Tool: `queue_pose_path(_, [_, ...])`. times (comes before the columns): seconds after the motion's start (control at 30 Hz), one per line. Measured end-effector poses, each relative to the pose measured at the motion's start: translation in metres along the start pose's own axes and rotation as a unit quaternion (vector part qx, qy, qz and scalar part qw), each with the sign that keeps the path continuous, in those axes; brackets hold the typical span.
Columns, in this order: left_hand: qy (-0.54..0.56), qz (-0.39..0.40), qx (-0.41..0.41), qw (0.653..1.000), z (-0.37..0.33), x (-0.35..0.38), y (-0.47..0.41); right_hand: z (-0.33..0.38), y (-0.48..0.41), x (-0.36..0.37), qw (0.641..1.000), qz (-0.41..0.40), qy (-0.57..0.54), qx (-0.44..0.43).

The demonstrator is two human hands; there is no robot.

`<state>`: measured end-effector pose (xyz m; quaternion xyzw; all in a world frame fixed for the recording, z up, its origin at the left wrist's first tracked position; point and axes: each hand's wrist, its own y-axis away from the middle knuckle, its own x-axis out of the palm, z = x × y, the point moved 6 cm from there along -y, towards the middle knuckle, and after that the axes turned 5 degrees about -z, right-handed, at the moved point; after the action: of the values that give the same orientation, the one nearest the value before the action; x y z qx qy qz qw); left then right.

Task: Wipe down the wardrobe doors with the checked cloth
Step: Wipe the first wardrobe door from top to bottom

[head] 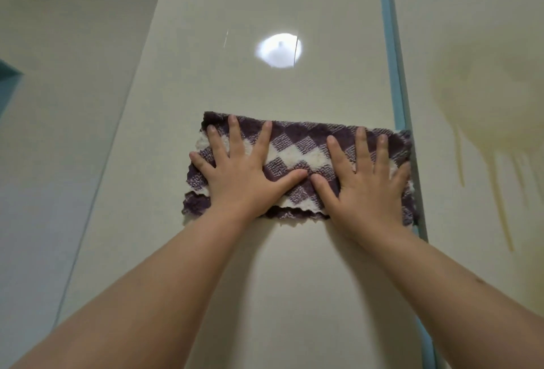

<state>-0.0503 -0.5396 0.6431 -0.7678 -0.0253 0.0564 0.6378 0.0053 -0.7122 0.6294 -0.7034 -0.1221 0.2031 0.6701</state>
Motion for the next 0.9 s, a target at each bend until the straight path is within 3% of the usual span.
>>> queue_pose_path(0.13, [0.000,0.025,-0.009,1.000,0.016,-0.001,0.056,0.012,0.052,0.004,0.999,0.046,0.004,-0.010])
queue_pose_path(0.37, [-0.014,0.070,0.001,0.997,0.045,-0.001,0.109,0.036,0.117,0.006,0.998,0.059,-0.023,0.010])
queue_pose_path(0.53, [0.000,0.069,0.012,0.998,0.054,-0.007,0.068,0.039,0.084,0.016,0.996,0.066,0.024,0.046])
queue_pose_path(0.9, [-0.016,0.027,0.009,0.999,0.096,-0.026,-0.048,0.098,-0.034,0.012,0.999,0.034,0.021,0.016])
